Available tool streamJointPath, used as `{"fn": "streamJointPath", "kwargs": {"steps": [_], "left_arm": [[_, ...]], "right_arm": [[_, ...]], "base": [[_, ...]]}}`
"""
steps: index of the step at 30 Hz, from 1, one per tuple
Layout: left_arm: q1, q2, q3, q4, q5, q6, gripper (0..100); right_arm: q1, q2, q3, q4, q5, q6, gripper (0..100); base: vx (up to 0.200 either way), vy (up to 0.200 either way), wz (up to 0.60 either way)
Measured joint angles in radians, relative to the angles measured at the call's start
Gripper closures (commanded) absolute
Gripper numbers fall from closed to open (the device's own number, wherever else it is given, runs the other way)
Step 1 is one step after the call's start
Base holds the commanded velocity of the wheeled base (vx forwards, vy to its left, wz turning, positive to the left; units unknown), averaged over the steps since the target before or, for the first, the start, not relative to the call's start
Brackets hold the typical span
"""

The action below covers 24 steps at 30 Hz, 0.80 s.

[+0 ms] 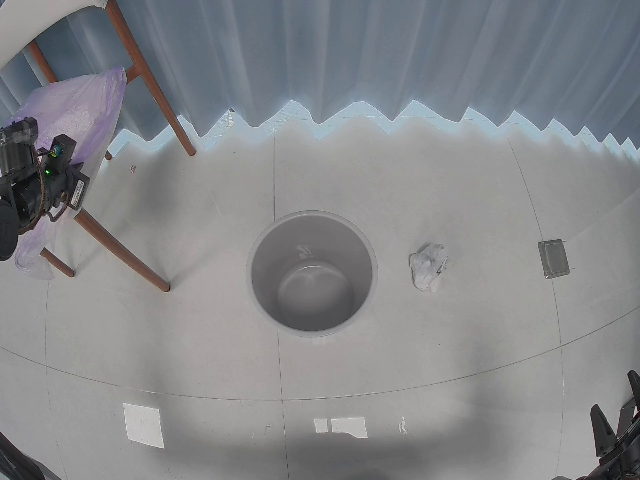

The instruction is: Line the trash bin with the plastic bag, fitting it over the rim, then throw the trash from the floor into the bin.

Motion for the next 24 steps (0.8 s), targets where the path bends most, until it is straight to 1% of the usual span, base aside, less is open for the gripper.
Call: {"fn": "streamJointPath", "kwargs": {"steps": [6, 11, 14, 17, 21, 24], "left_arm": [[0.015, -0.103, 0.023, 0.031, -0.005, -0.082, 100], [0.031, -0.206, 0.056, 0.148, -0.023, -0.188, 100], [0.035, -0.263, 0.069, 0.207, -0.08, -0.259, 100], [0.038, -0.306, 0.077, 0.236, -0.136, -0.303, 100], [0.037, -0.341, 0.081, 0.245, -0.172, -0.338, 100], [0.013, -0.359, 0.082, 0.244, -0.23, -0.437, 100]], "right_arm": [[0.0, 0.0, 0.0, 0.0, 0.0, 0.0, 0], [0.0, 0.0, 0.0, 0.0, 0.0, 0.0, 0], [0.0, 0.0, 0.0, 0.0, 0.0, 0.0, 0], [0.0, 0.0, 0.0, 0.0, 0.0, 0.0, 0], [0.0, 0.0, 0.0, 0.0, 0.0, 0.0, 0], [0.0, 0.0, 0.0, 0.0, 0.0, 0.0, 0]], "base": [[0.0, 0.0, 0.0], [0.0, 0.0, 0.0], [0.0, 0.0, 0.0], [0.0, 0.0, 0.0], [0.0, 0.0, 0.0], [0.0, 0.0, 0.0]]}}
